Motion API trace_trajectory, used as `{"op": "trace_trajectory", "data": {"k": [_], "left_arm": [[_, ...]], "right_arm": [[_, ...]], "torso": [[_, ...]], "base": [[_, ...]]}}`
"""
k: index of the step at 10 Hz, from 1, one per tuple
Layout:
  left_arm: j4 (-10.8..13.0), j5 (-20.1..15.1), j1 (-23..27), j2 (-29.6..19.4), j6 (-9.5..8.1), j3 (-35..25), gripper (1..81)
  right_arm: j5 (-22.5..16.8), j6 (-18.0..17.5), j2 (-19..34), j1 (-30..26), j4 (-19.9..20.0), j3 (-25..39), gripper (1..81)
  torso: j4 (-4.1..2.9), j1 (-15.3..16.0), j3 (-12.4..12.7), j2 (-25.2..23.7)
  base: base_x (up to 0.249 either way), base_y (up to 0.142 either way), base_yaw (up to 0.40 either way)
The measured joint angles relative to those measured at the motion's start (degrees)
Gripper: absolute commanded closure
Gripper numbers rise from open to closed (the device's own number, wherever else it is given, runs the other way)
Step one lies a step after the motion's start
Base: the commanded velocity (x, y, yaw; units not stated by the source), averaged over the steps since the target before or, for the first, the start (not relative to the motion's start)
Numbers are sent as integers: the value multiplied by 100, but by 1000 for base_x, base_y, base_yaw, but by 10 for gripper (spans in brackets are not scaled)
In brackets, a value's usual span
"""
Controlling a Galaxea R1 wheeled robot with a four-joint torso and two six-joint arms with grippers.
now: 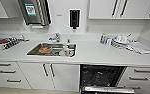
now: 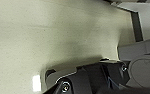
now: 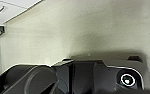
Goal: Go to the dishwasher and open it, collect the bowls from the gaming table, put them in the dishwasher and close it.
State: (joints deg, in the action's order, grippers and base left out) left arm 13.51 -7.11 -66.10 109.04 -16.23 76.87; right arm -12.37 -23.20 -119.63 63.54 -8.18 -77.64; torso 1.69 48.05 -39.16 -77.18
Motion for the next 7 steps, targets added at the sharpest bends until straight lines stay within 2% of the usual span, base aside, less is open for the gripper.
{"op": "trace_trajectory", "data": {"k": [2, 4, 7], "left_arm": [[0, 69, -212, 258, 16, 383, 10], [0, 215, -675, 694, 16, 623, 10], [2, 507, -969, 1034, 20, 879, 10]], "right_arm": [[30, 72, -13, 330, -48, 9, 10], [56, 129, -204, 542, -79, -122, 10], [80, 223, -573, 792, -218, -311, 10]], "torso": [[0, -264, 0, 413], [0, -496, 22, 776], [0, -822, 413, 1281]], "base": [[0, 0, 0], [0, 0, 0], [0, 0, 0]]}}
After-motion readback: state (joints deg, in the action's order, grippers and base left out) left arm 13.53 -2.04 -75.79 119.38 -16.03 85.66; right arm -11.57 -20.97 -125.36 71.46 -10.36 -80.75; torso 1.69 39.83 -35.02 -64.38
